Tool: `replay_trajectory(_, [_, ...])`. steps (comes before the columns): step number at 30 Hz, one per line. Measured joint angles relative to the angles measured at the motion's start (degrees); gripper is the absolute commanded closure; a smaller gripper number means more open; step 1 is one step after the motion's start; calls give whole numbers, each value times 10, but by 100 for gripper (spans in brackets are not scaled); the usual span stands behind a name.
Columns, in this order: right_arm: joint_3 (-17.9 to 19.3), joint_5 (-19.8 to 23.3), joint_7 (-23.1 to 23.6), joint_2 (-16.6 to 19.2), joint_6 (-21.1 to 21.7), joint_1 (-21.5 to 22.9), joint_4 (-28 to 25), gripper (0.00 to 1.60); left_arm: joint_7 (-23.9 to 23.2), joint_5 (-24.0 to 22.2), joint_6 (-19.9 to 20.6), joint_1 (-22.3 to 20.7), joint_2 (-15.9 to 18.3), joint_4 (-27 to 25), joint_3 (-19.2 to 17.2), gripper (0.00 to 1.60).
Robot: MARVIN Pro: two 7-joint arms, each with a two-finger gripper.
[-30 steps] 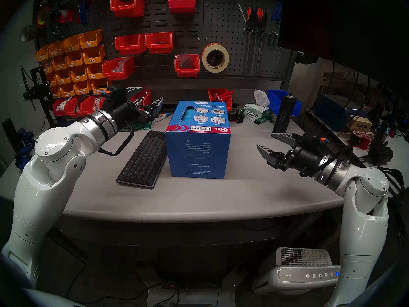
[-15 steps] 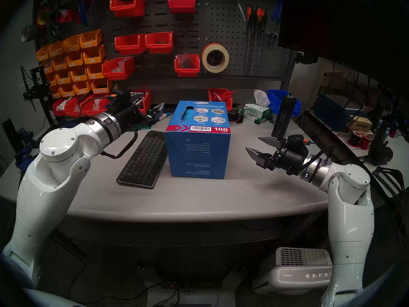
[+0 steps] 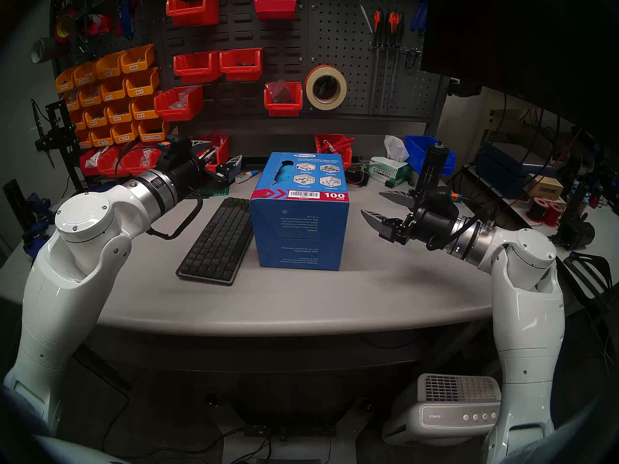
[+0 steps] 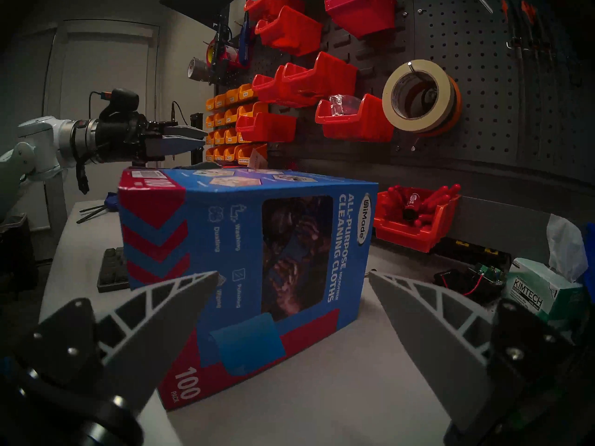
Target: Take out a shop towel
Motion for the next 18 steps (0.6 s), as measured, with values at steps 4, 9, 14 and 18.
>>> replay_trajectory(4, [1,1,4,1,4,3,-2,0,-37,-13,0,-8,12,21,0,0])
replay_trajectory(9, [1,2,9,1,11,5,-5,0,-82,-15,0,-32,28,52,1,0])
replay_trajectory(14, [1,2,14,1,18,1,-14,0,-108,-12,0,-55,37,68,11,0])
replay_trajectory(18, [0,2,15,-7,24,-13,-27,0,-123,1,0,-73,44,78,30,0])
